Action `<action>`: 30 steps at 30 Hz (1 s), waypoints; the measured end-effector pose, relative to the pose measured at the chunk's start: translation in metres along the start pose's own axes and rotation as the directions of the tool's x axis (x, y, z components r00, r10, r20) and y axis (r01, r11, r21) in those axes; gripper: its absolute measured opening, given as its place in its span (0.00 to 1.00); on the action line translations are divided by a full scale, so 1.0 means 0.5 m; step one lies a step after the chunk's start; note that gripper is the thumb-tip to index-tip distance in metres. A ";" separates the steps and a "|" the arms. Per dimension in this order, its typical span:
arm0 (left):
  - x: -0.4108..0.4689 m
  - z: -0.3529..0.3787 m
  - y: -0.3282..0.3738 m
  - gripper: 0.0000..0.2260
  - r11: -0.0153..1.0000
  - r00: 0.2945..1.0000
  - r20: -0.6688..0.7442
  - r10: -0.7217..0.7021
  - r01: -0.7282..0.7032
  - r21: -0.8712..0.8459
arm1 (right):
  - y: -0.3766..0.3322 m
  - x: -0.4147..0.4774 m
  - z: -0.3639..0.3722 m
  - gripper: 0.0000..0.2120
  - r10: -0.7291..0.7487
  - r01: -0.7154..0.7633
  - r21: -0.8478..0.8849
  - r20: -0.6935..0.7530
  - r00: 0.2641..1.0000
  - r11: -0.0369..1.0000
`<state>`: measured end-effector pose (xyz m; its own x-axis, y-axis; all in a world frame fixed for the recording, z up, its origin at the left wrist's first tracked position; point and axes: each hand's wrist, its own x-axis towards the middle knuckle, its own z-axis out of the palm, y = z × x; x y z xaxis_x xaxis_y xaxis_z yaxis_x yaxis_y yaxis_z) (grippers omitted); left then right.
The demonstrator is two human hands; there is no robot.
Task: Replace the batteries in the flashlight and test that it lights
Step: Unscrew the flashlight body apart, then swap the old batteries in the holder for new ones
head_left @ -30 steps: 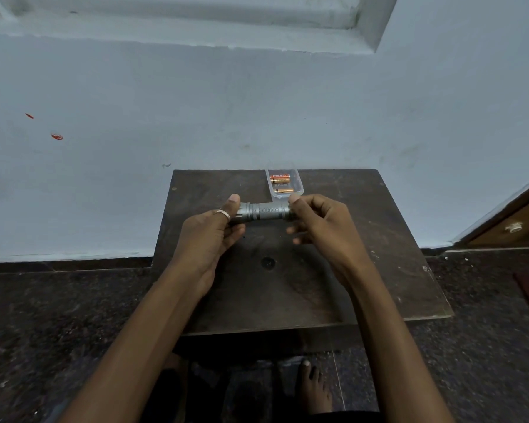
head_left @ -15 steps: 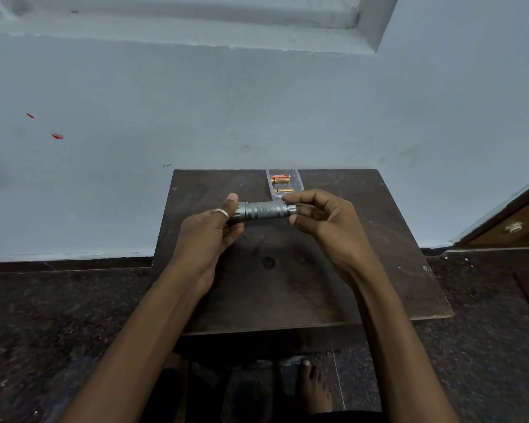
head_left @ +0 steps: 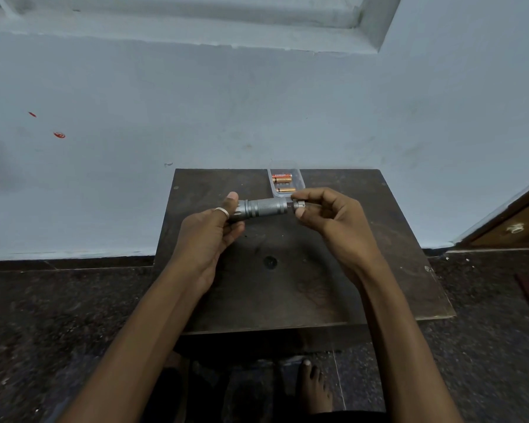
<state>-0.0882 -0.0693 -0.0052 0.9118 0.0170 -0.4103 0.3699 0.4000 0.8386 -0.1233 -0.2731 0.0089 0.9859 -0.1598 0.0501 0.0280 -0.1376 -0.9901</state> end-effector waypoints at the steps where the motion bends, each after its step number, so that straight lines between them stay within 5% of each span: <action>1: 0.001 -0.002 0.002 0.10 1.000 1.000 -0.009 -0.001 0.001 -0.012 | -0.001 0.000 -0.003 0.14 0.004 -0.004 0.002 -0.005 1.000 1.000; 5: 0.004 -0.004 0.005 0.08 0.999 1.000 -0.023 -0.006 0.005 -0.045 | 0.001 -0.002 -0.010 0.15 0.051 -0.052 -0.020 -0.048 0.998 0.998; 11: 0.003 -0.004 0.003 0.09 0.999 1.000 -0.001 -0.016 0.016 -0.048 | 0.017 0.001 -0.001 0.15 -0.050 -0.002 -0.540 -0.081 0.995 0.841; 15: 0.002 -0.004 0.003 0.09 0.999 1.000 0.004 -0.011 0.011 -0.047 | 0.030 0.001 -0.002 0.11 -0.155 0.047 -0.678 -0.100 0.983 0.733; 25: -0.005 -0.002 0.007 0.09 0.999 1.000 -0.005 -0.013 0.013 -0.047 | 0.050 0.002 -0.003 0.11 0.011 -0.086 -0.705 -0.111 0.994 0.704; 27: -0.006 -0.002 0.009 0.09 0.999 1.000 -0.006 -0.014 0.013 -0.046 | 0.044 0.002 -0.002 0.15 -0.062 -0.034 -0.709 -0.109 0.992 0.705; 30: -0.007 0.000 0.011 0.09 0.999 1.000 -0.007 -0.007 0.007 -0.047 | 0.012 -0.003 0.013 0.07 -0.226 0.052 -0.559 -0.247 0.942 0.827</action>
<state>-0.0891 -0.0671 0.0009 0.9077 0.0210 -0.4190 0.3674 0.4425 0.8181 -0.1238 -0.2675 0.0018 0.8818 -0.3607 0.3037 -0.0176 -0.6688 -0.7432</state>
